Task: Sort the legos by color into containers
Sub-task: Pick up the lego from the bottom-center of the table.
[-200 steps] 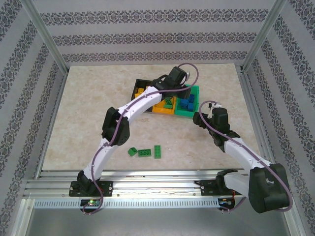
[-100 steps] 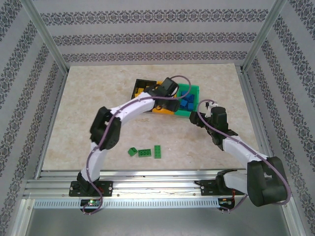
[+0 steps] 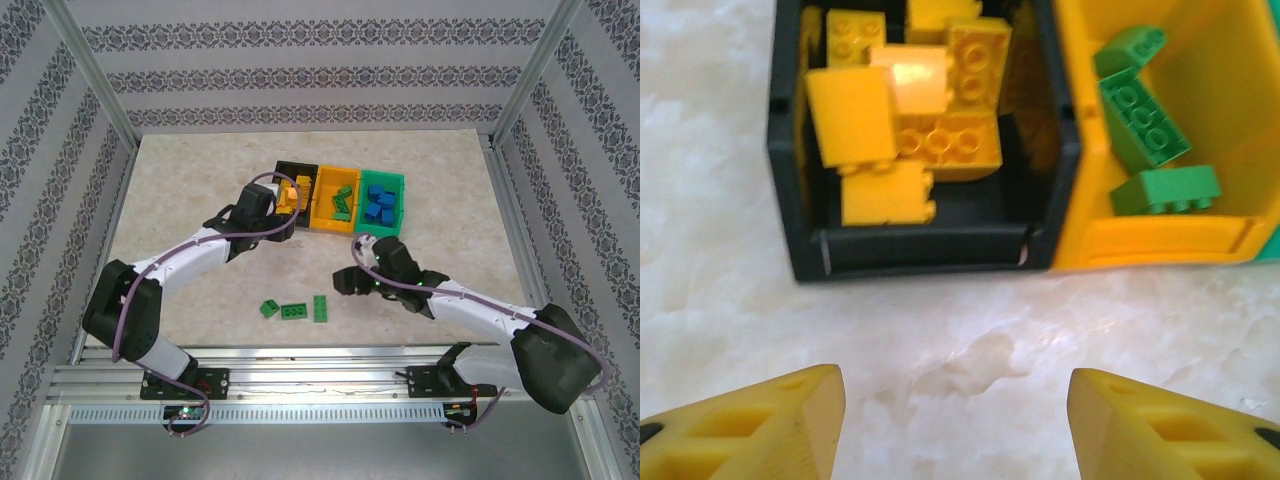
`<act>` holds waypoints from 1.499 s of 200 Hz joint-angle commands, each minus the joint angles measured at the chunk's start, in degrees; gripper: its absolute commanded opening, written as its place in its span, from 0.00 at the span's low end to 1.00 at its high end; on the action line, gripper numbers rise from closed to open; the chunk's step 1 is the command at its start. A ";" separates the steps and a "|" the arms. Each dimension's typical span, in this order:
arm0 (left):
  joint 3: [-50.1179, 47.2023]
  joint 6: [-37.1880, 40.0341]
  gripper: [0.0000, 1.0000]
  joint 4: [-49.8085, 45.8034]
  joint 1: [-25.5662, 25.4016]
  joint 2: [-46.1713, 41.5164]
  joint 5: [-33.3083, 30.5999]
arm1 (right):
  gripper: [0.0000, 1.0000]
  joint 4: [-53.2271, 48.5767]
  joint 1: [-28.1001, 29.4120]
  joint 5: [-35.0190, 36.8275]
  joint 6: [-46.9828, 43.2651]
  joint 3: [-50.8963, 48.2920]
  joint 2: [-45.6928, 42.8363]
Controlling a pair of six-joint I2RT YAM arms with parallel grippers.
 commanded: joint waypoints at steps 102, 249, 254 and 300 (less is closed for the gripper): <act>-11.55 -1.44 0.60 10.62 3.91 -7.47 2.18 | 0.64 -7.98 19.84 14.71 14.02 10.04 17.90; -18.48 -1.67 0.60 7.74 4.25 -14.21 6.69 | 0.26 -15.93 13.59 18.25 11.12 15.09 21.75; -18.74 -1.61 0.60 7.64 4.27 -14.23 7.37 | 0.25 -15.31 12.41 17.67 10.32 15.23 21.37; -20.89 -2.06 0.61 6.47 4.28 -14.42 15.92 | 0.23 -11.77 0.83 14.78 1.59 23.80 20.48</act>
